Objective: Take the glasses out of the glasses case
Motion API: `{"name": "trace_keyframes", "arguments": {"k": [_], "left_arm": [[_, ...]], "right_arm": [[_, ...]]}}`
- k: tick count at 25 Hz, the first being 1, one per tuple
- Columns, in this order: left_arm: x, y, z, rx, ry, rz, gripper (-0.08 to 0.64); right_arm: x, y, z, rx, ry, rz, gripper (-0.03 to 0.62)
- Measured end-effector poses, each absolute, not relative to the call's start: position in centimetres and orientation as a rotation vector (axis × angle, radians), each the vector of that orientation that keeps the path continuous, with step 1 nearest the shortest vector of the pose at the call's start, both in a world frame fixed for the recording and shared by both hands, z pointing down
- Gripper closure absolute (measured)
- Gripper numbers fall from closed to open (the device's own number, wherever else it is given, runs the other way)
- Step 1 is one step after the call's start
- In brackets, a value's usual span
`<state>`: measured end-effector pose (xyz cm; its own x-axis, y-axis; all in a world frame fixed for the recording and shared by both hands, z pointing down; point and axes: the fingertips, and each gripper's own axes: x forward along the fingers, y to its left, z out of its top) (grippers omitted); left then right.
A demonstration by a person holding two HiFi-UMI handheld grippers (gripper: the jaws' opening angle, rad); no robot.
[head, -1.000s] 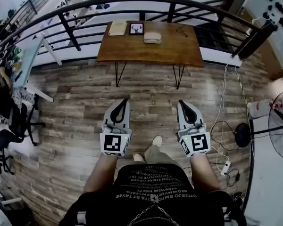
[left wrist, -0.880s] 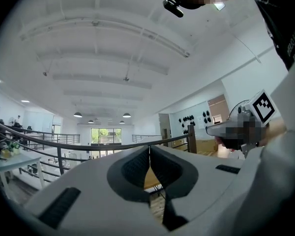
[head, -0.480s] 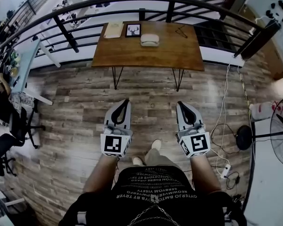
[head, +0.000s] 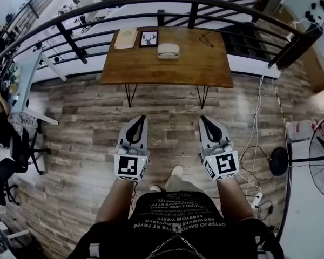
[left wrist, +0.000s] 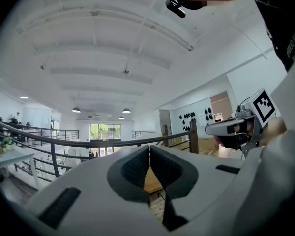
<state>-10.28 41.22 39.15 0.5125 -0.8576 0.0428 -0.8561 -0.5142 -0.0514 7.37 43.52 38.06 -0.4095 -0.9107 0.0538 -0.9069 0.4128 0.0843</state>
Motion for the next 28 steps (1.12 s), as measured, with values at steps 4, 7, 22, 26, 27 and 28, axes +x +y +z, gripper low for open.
{"name": "trace_keyframes", "arguments": {"k": [4, 7, 22, 26, 27, 28], "left_arm": [[-9.7, 39.9, 39.1, -2.711, 1.545, -0.099, 0.532], [-9.2, 39.2, 38.9, -2.706, 1.549, -0.098, 0.532], [-7.2, 37.7, 37.9, -2.643, 1.64, -0.072, 0.532], [-6.7, 37.5, 37.8, -2.634, 1.648, -0.086, 0.532], [-6.5, 37.6, 37.8, -2.636, 1.645, -0.091, 0.532], [-6.3, 37.6, 37.7, -2.637, 1.64, -0.093, 0.532]], "right_arm": [[7.9, 42.3, 37.9, 1.651, -2.569, -0.054, 0.578], [8.5, 41.7, 37.6, 1.65, -2.577, -0.054, 0.578], [10.8, 39.2, 37.7, 1.542, -2.671, -0.04, 0.578], [11.2, 39.2, 37.8, 1.531, -2.688, -0.026, 0.578], [11.3, 39.3, 37.8, 1.53, -2.691, -0.021, 0.578], [11.3, 39.5, 37.9, 1.528, -2.693, -0.019, 0.578]]}}
